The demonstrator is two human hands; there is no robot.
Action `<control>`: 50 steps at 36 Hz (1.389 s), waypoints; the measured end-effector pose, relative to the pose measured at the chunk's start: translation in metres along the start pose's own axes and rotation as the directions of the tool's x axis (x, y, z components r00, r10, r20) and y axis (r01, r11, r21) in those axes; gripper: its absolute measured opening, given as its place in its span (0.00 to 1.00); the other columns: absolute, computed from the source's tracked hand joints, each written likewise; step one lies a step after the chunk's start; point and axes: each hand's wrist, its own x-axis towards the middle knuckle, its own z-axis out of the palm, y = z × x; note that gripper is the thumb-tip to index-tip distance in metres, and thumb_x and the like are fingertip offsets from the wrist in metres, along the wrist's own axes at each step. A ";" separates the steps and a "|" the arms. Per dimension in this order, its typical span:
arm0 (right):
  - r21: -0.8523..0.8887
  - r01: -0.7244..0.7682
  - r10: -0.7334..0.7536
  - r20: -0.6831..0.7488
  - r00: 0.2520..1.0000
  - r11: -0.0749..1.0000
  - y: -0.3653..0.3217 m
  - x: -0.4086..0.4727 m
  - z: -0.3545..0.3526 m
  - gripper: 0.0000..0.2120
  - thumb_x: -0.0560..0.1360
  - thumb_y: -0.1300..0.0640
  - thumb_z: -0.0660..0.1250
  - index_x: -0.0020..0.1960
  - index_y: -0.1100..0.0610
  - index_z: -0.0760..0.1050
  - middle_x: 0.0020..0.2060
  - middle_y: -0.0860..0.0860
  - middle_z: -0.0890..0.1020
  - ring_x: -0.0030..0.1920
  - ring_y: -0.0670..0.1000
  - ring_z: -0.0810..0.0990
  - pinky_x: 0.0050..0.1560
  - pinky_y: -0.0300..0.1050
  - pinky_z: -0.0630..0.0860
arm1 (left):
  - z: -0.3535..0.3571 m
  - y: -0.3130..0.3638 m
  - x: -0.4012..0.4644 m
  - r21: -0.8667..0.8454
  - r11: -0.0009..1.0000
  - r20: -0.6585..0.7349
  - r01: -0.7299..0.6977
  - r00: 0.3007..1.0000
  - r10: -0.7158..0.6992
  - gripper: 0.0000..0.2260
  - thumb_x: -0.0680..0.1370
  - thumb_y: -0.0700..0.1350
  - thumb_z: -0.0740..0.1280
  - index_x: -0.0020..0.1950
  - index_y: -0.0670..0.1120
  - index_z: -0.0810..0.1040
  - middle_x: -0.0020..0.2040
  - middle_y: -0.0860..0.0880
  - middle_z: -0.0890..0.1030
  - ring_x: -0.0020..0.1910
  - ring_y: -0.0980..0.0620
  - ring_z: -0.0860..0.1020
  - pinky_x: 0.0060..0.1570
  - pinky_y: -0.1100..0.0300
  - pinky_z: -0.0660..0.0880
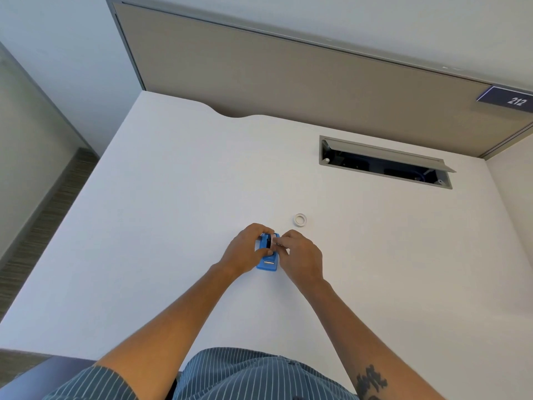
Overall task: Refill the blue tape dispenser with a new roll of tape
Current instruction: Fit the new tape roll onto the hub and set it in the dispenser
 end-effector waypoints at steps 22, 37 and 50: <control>-0.002 0.054 -0.054 -0.069 0.996 0.999 -0.006 -0.005 -0.001 0.08 0.79 0.59 0.71 0.54 0.50 0.86 0.43 0.45 0.82 0.37 0.51 0.80 0.34 0.46 0.77 | 0.002 0.000 0.001 0.019 1.000 -0.008 -0.005 1.000 0.005 0.18 0.77 0.45 0.75 0.65 0.53 0.76 0.62 0.55 0.79 0.58 0.53 0.78 0.59 0.63 0.73; -0.009 0.045 -0.045 -0.051 0.998 0.999 -0.010 -0.003 -0.002 0.08 0.79 0.60 0.69 0.51 0.52 0.87 0.43 0.47 0.84 0.40 0.52 0.82 0.38 0.48 0.79 | 0.003 -0.001 0.000 0.025 0.999 -0.029 -0.038 0.999 0.039 0.17 0.77 0.44 0.75 0.65 0.52 0.77 0.62 0.54 0.80 0.59 0.52 0.78 0.61 0.61 0.74; -0.020 0.023 -0.024 -0.016 1.000 1.000 -0.011 -0.002 -0.002 0.09 0.79 0.61 0.68 0.50 0.52 0.87 0.44 0.47 0.85 0.42 0.53 0.83 0.40 0.45 0.77 | 0.003 0.000 -0.001 0.027 0.998 -0.038 -0.054 0.998 0.055 0.17 0.78 0.42 0.74 0.66 0.51 0.78 0.62 0.53 0.80 0.59 0.52 0.78 0.63 0.58 0.75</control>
